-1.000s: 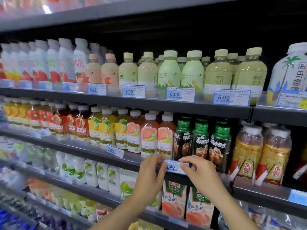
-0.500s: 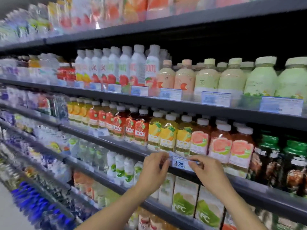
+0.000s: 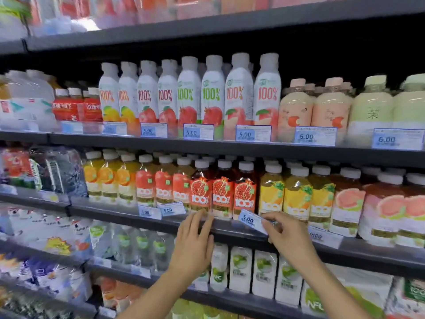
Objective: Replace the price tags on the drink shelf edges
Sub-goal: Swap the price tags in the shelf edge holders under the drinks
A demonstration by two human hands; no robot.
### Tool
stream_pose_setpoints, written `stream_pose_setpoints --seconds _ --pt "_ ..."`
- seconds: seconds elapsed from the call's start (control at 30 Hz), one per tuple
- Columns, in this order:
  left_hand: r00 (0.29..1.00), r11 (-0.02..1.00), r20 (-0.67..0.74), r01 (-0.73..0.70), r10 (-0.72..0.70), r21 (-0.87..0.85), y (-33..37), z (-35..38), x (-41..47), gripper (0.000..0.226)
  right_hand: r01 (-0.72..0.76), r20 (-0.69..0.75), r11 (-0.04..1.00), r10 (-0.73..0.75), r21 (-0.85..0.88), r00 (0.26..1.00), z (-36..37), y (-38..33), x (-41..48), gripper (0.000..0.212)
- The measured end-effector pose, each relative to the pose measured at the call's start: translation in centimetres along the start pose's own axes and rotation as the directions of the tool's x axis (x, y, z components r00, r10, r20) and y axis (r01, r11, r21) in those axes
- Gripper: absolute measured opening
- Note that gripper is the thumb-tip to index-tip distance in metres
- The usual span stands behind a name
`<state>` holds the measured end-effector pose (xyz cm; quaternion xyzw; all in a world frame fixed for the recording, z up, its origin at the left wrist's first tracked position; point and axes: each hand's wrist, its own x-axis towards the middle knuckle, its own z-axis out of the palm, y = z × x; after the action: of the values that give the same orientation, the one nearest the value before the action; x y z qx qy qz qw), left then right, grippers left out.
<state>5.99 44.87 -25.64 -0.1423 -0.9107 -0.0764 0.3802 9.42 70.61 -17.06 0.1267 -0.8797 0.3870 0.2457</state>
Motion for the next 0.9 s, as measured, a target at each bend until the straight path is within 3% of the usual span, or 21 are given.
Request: stream_pose_setpoints --seconds 0.23,0.4,0.67,0.83,0.9 --pt "0.992 0.994 -0.08 -0.104 0.102 -0.023 -2.7 -0.3 -0.2 0.05 0.055 0.016 0.998 -0.055 0.012 0.998 3.1 -2.8 1.6 0.014" --pt "0.991 0.994 -0.097 0.085 -0.092 -0.069 -5.5 -1.8 0.2 0.039 0.102 0.041 0.993 -0.105 0.065 0.994 5.5 -4.0 2.7 0.016" --pt "0.971 0.977 -0.135 0.182 -0.195 -0.108 -10.1 -3.5 1.0 0.039 0.141 -0.03 0.974 -0.138 0.176 0.99 10.5 -5.9 3.6 0.018" --pt "0.989 0.971 -0.113 0.069 -0.098 -0.23 -12.5 -3.4 4.1 0.018 0.132 -0.096 0.977 -0.117 0.167 0.988 12.7 -8.1 3.8 0.018" --pt "0.99 0.942 -0.105 0.054 -0.094 -0.331 -13.0 -3.6 4.7 0.02 0.115 -0.128 0.98 -0.095 0.164 0.987 13.5 -9.0 3.8 0.017"
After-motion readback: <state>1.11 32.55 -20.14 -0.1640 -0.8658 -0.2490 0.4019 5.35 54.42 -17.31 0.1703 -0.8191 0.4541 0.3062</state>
